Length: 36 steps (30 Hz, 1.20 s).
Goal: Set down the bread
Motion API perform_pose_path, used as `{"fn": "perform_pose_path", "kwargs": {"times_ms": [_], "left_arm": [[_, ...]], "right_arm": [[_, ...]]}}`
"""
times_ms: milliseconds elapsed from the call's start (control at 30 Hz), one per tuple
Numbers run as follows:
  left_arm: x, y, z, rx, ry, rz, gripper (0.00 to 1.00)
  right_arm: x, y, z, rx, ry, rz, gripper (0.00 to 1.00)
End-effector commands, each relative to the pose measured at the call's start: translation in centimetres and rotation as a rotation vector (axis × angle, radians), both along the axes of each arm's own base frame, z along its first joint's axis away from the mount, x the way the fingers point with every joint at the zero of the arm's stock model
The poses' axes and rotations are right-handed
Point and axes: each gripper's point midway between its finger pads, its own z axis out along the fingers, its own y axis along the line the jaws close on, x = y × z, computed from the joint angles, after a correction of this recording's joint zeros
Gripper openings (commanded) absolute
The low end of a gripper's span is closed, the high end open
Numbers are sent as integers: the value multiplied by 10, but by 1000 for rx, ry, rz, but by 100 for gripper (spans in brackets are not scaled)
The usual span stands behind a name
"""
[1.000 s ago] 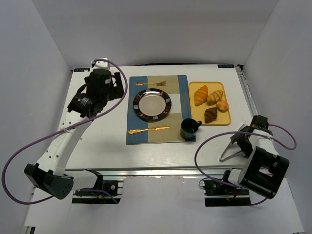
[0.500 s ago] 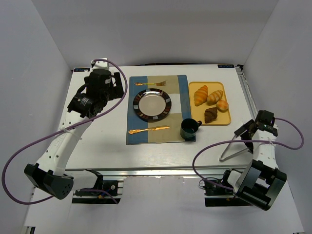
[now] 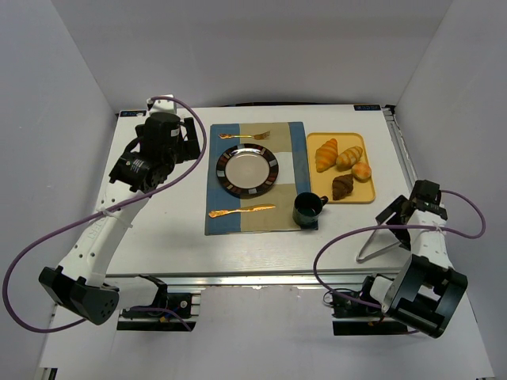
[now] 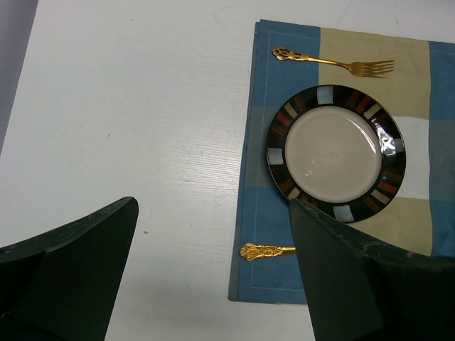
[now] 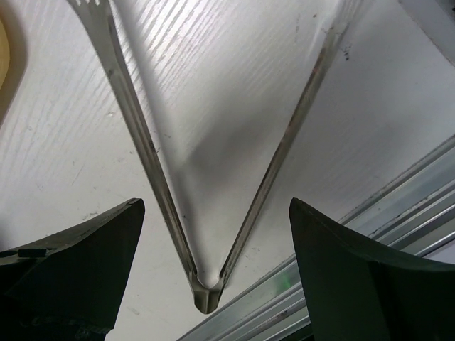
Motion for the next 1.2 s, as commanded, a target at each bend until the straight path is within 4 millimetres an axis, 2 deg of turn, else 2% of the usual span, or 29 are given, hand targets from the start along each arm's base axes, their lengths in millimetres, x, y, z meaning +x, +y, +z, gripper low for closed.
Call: {"fn": "perform_pose_path", "kwargs": {"times_ms": [0,233,400,567,800,1167], "left_arm": [[-7,6,9,10,-25,9,98],[-7,7,8,11,-23,12,98],[-8,9,8,19,-22,19,98],[-10,10,9,20,-26,21,98],[-11,11,8,22,-26,23,98],[-13,12,8,20,-28,27,98]], "right_arm": [[7,9,-3,5,-12,65,89],[5,25,-12,4,41,120,89],[1,29,-14,-12,69,129,89],[0,28,-10,-30,72,116,89],[-5,29,5,-28,57,58,89],[-13,32,-11,-2,130,55,89]]}}
